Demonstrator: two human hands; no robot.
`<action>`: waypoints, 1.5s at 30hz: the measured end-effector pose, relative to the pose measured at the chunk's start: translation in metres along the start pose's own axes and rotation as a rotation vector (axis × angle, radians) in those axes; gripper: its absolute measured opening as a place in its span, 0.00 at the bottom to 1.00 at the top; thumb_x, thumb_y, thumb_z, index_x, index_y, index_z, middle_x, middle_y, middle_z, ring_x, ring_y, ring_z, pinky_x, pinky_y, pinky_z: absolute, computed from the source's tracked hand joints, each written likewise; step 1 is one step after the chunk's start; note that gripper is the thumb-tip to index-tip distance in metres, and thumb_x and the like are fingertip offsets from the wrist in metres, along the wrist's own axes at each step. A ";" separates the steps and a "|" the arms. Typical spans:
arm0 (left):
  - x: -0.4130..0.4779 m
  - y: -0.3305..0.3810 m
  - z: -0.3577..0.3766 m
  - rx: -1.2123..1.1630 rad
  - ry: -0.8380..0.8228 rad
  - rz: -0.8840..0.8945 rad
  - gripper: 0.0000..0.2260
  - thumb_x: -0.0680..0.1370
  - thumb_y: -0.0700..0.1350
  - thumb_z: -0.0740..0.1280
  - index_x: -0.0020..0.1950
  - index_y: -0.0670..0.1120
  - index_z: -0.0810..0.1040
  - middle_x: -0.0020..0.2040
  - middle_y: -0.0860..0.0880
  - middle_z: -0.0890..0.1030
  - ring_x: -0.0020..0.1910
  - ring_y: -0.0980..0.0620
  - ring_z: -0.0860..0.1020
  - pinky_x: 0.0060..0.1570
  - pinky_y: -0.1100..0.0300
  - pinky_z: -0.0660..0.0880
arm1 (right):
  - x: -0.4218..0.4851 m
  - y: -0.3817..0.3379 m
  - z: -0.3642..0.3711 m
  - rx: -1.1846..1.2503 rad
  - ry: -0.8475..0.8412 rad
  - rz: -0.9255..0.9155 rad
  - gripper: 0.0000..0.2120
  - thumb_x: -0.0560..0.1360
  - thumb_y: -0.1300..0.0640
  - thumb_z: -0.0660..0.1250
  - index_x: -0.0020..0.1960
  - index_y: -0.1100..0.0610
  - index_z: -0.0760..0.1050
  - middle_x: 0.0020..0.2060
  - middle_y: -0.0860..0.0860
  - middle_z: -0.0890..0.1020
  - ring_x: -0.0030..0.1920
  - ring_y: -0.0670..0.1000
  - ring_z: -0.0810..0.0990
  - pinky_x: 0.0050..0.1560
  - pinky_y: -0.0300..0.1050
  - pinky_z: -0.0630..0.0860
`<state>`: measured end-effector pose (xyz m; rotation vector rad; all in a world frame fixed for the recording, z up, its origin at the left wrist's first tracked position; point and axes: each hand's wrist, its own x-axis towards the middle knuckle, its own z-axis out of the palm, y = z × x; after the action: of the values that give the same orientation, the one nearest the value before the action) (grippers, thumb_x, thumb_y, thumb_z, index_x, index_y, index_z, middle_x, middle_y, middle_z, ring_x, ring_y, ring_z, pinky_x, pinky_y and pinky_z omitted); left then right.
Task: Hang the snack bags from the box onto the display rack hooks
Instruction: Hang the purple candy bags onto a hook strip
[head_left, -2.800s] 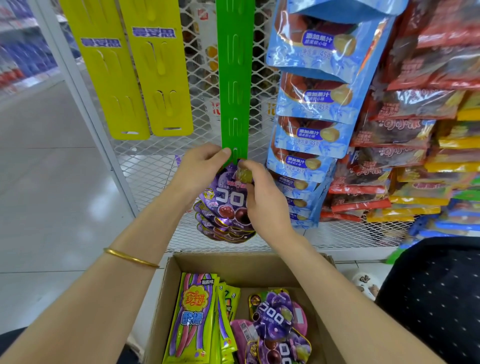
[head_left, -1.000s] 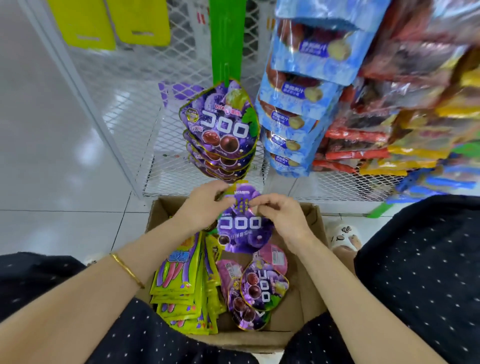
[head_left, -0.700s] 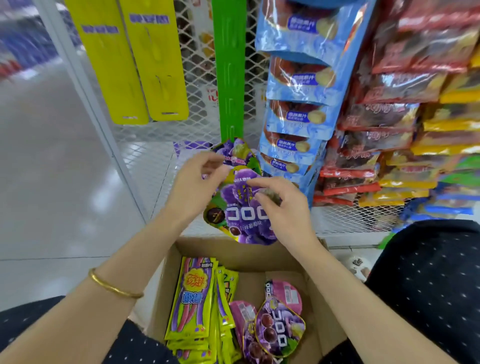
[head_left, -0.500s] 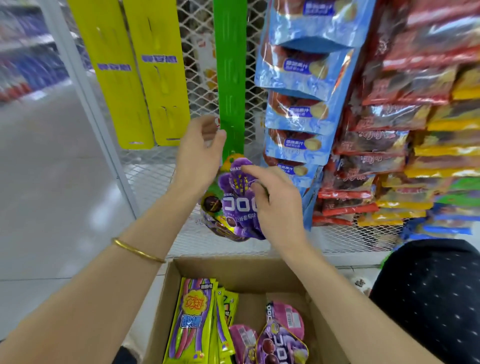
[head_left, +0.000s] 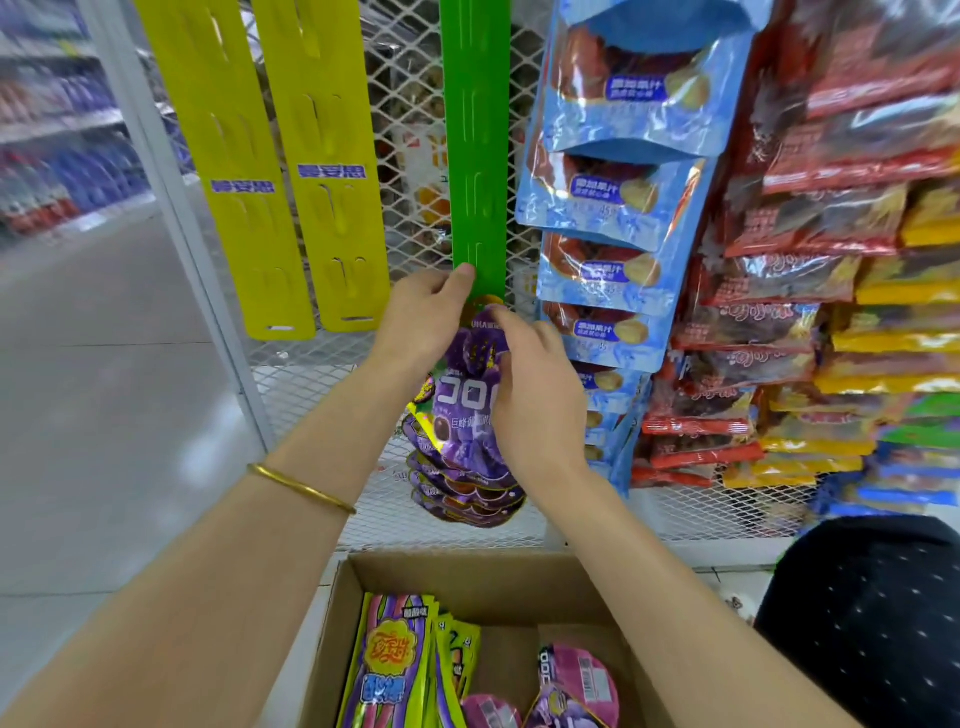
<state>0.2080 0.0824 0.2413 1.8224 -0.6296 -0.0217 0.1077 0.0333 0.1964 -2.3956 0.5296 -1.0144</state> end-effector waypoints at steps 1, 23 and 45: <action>0.000 0.000 -0.001 -0.005 -0.023 -0.008 0.17 0.80 0.50 0.60 0.33 0.46 0.69 0.32 0.47 0.71 0.33 0.51 0.67 0.37 0.57 0.62 | 0.001 -0.001 0.000 -0.012 -0.018 0.010 0.28 0.74 0.68 0.59 0.71 0.52 0.64 0.61 0.54 0.71 0.57 0.58 0.74 0.47 0.52 0.72; -0.005 -0.001 -0.007 0.014 -0.075 -0.070 0.17 0.80 0.56 0.57 0.47 0.45 0.77 0.47 0.42 0.79 0.45 0.46 0.76 0.49 0.55 0.70 | -0.002 -0.007 -0.001 -0.085 -0.104 0.029 0.30 0.74 0.67 0.58 0.73 0.53 0.58 0.62 0.54 0.68 0.57 0.59 0.73 0.45 0.51 0.70; -0.046 -0.058 -0.011 0.294 -0.011 0.253 0.25 0.75 0.36 0.65 0.72 0.44 0.64 0.65 0.47 0.72 0.65 0.51 0.69 0.64 0.63 0.63 | -0.100 0.064 0.035 -0.129 0.086 -0.221 0.30 0.65 0.74 0.58 0.66 0.58 0.67 0.64 0.59 0.70 0.64 0.60 0.70 0.62 0.51 0.70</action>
<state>0.1957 0.1232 0.1805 2.0099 -0.9042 0.2414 0.0580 0.0429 0.0830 -2.5776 0.3753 -1.2152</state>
